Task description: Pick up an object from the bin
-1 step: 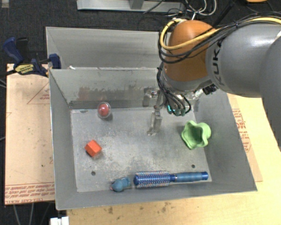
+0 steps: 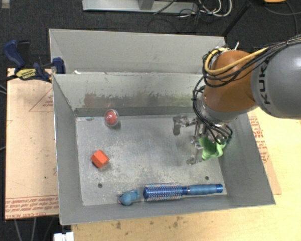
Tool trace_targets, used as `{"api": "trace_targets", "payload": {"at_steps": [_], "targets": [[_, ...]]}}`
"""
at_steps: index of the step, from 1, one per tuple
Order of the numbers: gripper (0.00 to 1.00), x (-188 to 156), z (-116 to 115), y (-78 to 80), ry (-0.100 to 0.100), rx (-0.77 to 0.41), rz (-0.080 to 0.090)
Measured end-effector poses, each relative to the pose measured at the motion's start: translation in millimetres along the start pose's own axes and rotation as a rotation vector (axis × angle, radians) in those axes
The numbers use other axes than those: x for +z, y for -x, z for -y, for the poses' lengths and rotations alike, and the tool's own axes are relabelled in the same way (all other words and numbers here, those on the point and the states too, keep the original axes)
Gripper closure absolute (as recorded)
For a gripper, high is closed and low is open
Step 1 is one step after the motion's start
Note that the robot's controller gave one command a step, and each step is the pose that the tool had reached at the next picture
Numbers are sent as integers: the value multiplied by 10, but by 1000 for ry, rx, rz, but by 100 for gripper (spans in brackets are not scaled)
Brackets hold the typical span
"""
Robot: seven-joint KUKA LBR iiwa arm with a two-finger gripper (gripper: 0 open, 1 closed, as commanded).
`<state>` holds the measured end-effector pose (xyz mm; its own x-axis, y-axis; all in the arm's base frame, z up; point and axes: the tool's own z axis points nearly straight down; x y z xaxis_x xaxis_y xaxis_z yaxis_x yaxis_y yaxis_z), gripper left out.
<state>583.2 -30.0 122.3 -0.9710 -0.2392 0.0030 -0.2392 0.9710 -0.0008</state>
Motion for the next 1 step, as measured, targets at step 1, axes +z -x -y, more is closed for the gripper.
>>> {"api": "trace_targets", "payload": {"at_steps": [1], "targets": [[0, 209, 769, -523, 0, -292, 2]]}}
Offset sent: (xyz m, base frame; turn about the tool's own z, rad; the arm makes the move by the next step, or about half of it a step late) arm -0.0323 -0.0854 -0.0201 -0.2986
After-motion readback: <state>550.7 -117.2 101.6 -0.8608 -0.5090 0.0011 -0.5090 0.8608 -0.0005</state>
